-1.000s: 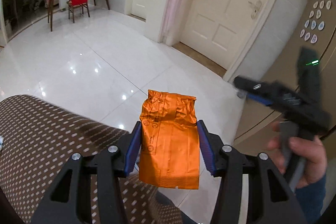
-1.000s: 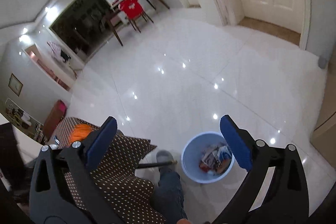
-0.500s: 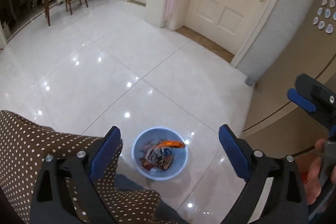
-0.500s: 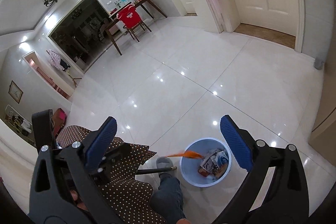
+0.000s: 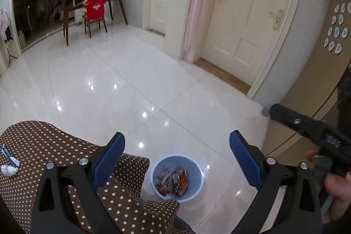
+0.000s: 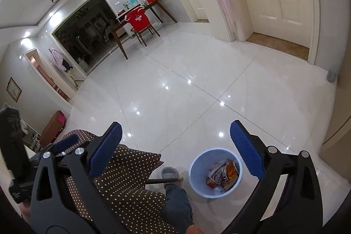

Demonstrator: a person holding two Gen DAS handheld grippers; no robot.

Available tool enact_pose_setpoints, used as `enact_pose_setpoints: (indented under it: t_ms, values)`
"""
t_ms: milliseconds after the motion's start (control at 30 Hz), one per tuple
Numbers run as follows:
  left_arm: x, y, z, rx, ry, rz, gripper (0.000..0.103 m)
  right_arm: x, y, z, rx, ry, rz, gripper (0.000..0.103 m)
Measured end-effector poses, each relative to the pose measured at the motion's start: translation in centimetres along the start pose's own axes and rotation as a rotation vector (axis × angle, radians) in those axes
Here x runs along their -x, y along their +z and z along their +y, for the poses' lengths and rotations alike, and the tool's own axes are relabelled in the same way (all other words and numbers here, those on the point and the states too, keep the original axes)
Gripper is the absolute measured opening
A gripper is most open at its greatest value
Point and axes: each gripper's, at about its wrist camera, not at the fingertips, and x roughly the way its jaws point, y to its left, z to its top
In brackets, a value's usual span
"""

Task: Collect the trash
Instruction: 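Return both open tools over the table toward the white bottle and blue pack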

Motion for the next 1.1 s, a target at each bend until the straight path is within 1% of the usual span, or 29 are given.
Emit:
enact_pose_setpoints:
  t_ms: [200,433,467,600,733,867,1100]
  values:
    - [3.1,0.0,0.5,0.012,0.005,-0.057,0.095,0.7,-0.2,2.6,0.071,-0.019,-0.024,0.097]
    - [6.2,-0.4,1.9,0.035,0.027,-0.103,0.095,1.4,-0.2,5.6,0.134,-0.028,-0.013,0.097]
    - [6.3,-0.1,2.0,0.037,0.030,-0.107,0.095,1.5,-0.2,6.0,0.143,-0.026,-0.013,0.097]
    - [7.9,-0.5,3.1,0.050,0.048,-0.134,0.095,2.0,-0.3,7.8,0.170,0.003,-0.010,0.097]
    - [9.7,-1.3,4.8,0.063,0.067,-0.162,0.095,2.0,-0.5,9.5,0.193,0.027,-0.005,0.097]
    - [11.2,-2.5,6.9,0.073,0.103,-0.181,0.095,1.6,-0.9,11.4,0.223,0.058,0.014,0.097]
    - [12.6,-5.1,13.2,0.092,0.162,-0.182,0.095,-0.5,-2.9,16.1,0.309,0.112,0.067,0.097]
